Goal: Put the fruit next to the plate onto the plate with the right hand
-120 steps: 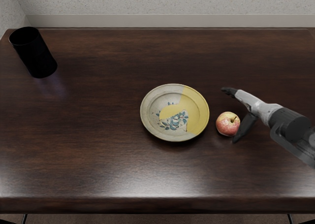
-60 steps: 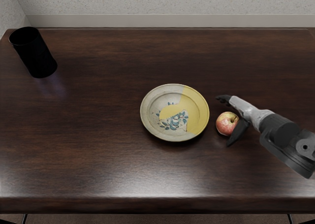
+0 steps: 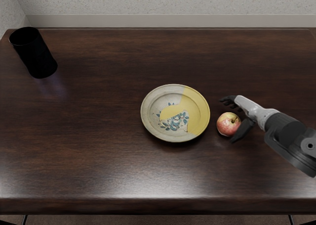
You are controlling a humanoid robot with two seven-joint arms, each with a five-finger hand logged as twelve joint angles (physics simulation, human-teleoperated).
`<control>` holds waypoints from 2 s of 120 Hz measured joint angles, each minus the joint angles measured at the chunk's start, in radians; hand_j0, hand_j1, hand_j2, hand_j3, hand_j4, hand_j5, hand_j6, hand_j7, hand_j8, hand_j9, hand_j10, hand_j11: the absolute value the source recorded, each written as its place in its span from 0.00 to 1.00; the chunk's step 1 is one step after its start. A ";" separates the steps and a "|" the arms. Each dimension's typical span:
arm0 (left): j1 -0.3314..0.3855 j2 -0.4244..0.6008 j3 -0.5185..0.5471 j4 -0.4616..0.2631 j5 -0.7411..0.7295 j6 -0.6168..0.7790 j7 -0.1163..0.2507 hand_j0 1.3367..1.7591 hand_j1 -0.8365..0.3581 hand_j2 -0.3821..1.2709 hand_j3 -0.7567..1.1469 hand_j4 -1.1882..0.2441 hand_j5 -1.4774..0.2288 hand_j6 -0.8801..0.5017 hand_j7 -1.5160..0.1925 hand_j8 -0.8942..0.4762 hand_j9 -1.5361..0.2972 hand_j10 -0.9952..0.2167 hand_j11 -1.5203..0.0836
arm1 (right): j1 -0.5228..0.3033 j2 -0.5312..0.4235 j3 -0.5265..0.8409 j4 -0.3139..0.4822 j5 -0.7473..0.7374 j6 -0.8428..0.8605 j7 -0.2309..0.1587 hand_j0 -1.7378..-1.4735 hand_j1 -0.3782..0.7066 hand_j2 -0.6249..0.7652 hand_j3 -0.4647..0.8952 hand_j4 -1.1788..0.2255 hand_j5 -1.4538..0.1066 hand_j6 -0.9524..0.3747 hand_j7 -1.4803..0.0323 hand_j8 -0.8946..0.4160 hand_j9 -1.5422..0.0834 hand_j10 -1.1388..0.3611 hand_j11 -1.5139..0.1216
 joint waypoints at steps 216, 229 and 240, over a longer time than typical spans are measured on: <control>0.000 0.000 0.000 0.000 0.000 0.000 0.000 0.76 0.99 0.23 0.40 0.83 0.87 0.64 0.89 0.65 0.84 0.82 0.95 | -0.001 -0.043 0.140 -0.033 0.103 0.269 0.006 0.34 0.52 0.60 0.34 0.55 0.18 0.58 0.26 0.58 0.23 0.43 0.22; 0.000 0.000 0.000 0.000 0.000 0.000 0.000 0.76 0.99 0.23 0.40 0.83 0.87 0.64 0.89 0.65 0.84 0.82 0.95 | -0.001 -0.062 0.185 -0.046 0.149 0.342 0.006 0.34 0.53 0.61 0.34 0.56 0.18 0.59 0.26 0.59 0.23 0.44 0.21; 0.000 0.000 0.000 0.000 0.000 0.000 0.000 0.76 0.99 0.23 0.40 0.83 0.87 0.64 0.89 0.65 0.84 0.82 0.95 | -0.001 -0.076 0.229 -0.060 0.194 0.415 0.006 0.34 0.53 0.61 0.34 0.56 0.18 0.59 0.26 0.59 0.23 0.44 0.21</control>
